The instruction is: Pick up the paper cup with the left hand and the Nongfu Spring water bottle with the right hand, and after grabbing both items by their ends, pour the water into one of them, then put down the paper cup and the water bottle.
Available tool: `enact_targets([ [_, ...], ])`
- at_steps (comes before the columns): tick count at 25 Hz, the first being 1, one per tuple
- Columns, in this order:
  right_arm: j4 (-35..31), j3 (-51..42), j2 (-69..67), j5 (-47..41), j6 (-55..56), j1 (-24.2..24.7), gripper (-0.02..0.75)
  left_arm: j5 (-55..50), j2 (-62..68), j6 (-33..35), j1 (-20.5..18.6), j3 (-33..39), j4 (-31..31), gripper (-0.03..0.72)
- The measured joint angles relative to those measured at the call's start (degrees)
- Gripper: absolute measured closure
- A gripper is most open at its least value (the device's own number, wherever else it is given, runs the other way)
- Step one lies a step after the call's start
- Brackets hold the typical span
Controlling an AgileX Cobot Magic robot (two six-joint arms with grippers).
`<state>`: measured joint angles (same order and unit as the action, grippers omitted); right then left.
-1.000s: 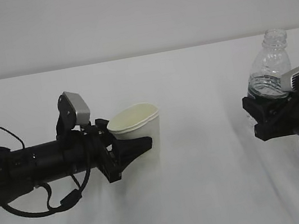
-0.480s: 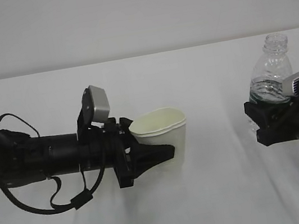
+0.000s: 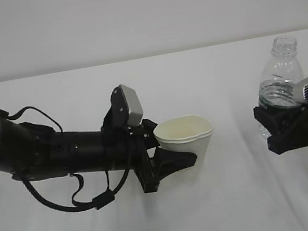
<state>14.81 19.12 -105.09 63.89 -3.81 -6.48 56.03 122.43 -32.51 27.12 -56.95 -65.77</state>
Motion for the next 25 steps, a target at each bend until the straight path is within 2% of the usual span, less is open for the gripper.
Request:
enact_targets([
  [10,0.00,-1.53,5.21,-0.32,-1.32,0.00,0.309,0.07,0.65,0.00,0.04,-1.50,0.38,0.267],
  [21,0.22,-1.88,16.80,-14.99,-0.77,0.00,0.309,1.63,0.65,0.00,0.04,-1.50,-0.18,0.267],
  [25,0.22,-2.05,18.75,-17.67,-0.32,0.00,0.309,2.31,0.65,-0.61,0.04,-1.50,-1.78,0.267],
])
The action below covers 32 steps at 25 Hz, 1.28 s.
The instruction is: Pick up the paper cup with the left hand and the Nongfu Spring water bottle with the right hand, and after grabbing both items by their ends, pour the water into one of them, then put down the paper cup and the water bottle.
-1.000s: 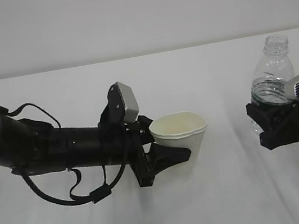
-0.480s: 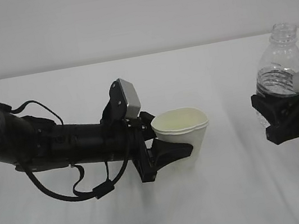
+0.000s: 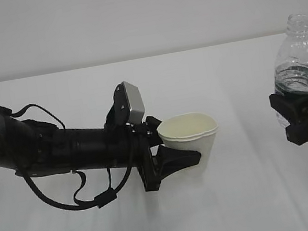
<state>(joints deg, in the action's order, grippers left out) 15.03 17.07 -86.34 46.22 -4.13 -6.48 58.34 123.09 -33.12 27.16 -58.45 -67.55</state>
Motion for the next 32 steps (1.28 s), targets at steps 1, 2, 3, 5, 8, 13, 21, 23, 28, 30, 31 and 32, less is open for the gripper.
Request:
enact_targets([
  [1,0.00,0.00,0.29,-0.46,-0.01,0.00,0.309,0.00,0.00,-0.27,0.00,0.00,-0.23,0.267],
  [2,0.00,0.00,0.39,-0.89,-0.01,0.00,0.309,0.00,0.00,-0.57,0.00,0.00,-0.49,0.267],
  [3,0.00,0.00,0.39,-1.42,0.23,0.00,0.309,0.08,0.00,-0.70,0.09,0.00,-0.43,0.267],
  [5,0.07,-0.09,0.61,-2.64,0.39,0.00,0.309,0.12,0.00,-1.11,0.54,0.00,-0.51,0.267],
  [8,0.21,-0.09,1.15,-4.36,0.53,0.00,0.309,0.21,0.00,-1.32,2.15,0.00,-0.57,0.267],
  [13,0.21,-0.09,3.82,-6.57,0.76,0.00,0.309,-0.03,0.00,-1.32,5.49,0.00,-0.71,0.267],
  [21,0.21,-0.09,5.00,-11.25,-2.48,0.00,0.309,-2.29,0.00,-1.44,6.28,0.00,2.21,0.268],
  [23,0.21,-0.09,5.00,-11.36,-3.99,0.00,0.309,-2.29,0.00,-1.44,6.28,0.00,3.65,0.268],
  [28,0.21,-0.09,5.00,-11.36,-7.51,0.00,0.309,-1.83,0.00,-1.55,6.28,0.00,4.77,0.268],
  [30,0.21,-0.09,5.00,-11.36,-9.94,0.00,0.309,-1.83,0.00,-2.09,6.28,0.00,4.86,0.268],
  [31,-0.01,-0.09,5.00,-11.36,-11.31,0.00,0.309,-1.83,0.00,-2.44,6.28,0.00,4.90,0.268],
  [32,-0.25,-0.09,5.00,-11.36,-12.43,0.00,0.309,-1.75,0.00,-2.83,6.28,0.00,4.90,0.268],
])
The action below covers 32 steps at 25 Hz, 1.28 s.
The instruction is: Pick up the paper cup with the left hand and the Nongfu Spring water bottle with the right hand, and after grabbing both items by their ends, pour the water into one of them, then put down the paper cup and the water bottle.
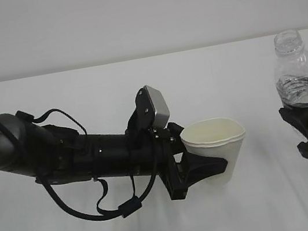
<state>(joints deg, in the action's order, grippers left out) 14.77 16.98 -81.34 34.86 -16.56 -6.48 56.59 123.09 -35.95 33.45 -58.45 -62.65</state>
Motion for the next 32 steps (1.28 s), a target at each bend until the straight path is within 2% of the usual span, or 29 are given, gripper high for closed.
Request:
enact_targets([
  [16,-12.76,0.00,0.00,0.00,-29.29,0.00,0.309,0.70,0.00,-0.59,2.32,0.00,0.09,0.268],
  [24,-13.26,0.00,0.00,0.30,-38.44,0.00,0.309,0.70,0.00,-0.59,2.41,0.00,1.06,0.268],
  [32,-13.26,0.00,0.00,0.93,-42.64,0.00,0.309,0.70,0.00,-0.59,2.41,-0.70,2.18,0.268],
])
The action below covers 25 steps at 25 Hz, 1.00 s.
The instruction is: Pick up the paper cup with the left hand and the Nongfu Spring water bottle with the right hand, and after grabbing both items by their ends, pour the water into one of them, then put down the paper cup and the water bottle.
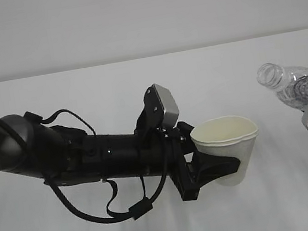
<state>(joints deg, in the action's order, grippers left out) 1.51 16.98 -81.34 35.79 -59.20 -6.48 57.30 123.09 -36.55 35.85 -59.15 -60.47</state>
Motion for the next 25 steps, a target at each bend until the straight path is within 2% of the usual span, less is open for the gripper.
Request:
enact_targets([
  [11,0.10,0.00,0.00,4.13,-4.51,0.00,0.309,0.00,0.00,0.00,0.00,-0.57,0.23,0.268],
  [25,1.24,0.00,0.00,4.60,-9.27,0.00,0.309,0.00,0.06,0.00,1.14,-0.73,0.41,0.269],
])
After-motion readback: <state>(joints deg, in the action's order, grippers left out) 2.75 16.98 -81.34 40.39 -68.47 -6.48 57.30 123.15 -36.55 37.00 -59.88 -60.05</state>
